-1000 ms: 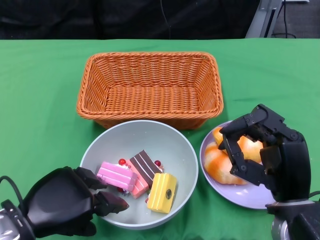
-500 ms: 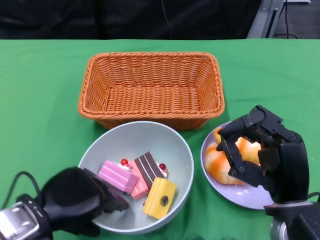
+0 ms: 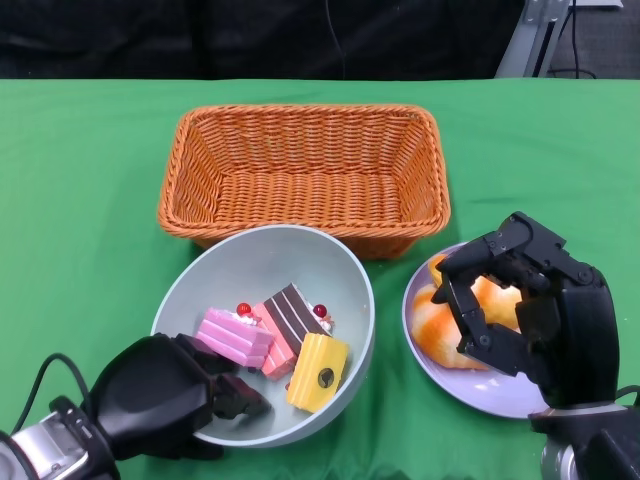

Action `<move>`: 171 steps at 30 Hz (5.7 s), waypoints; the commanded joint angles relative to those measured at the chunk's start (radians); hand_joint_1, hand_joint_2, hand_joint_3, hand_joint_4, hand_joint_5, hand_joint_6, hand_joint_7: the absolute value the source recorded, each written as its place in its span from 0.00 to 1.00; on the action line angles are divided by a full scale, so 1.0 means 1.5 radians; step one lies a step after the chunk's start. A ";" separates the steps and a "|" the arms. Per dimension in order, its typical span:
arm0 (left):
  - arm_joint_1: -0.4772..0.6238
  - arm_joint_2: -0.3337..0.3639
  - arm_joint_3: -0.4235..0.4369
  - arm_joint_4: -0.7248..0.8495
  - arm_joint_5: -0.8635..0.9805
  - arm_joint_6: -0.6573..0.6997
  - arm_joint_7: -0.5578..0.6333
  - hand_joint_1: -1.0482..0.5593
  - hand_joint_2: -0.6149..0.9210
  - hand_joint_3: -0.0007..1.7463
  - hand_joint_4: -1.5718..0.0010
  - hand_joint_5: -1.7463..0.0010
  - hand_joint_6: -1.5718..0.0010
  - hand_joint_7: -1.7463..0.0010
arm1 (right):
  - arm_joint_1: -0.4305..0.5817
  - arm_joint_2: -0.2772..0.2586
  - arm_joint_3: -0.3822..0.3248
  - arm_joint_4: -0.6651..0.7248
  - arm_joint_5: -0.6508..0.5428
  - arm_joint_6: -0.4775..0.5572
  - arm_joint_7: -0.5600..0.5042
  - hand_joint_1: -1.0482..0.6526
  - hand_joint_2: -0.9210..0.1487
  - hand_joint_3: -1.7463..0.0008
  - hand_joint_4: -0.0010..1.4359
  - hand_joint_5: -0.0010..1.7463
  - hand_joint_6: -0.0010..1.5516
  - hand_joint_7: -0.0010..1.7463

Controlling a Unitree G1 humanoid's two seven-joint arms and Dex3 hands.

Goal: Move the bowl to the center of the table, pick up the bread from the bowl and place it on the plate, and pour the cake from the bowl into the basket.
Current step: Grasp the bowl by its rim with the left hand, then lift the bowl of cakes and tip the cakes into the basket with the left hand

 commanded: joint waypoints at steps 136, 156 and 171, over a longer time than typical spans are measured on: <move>-0.354 -0.247 0.389 0.330 -0.863 -0.188 -0.925 0.64 0.81 0.65 0.57 0.00 0.57 0.06 | -0.049 0.016 0.033 0.268 -0.033 -0.094 0.031 0.54 0.31 0.58 0.56 0.80 0.51 0.64; -0.382 -0.270 0.452 0.333 -0.873 -0.083 -1.003 0.68 0.83 0.64 0.56 0.01 0.55 0.09 | -0.051 0.022 0.033 0.272 -0.044 -0.093 0.021 0.54 0.30 0.60 0.57 0.80 0.52 0.63; -0.398 -0.279 0.461 0.351 -0.830 -0.048 -0.911 0.65 0.87 0.57 0.55 0.01 0.55 0.12 | -0.050 0.026 0.033 0.270 -0.046 -0.093 0.018 0.55 0.34 0.56 0.57 0.80 0.52 0.64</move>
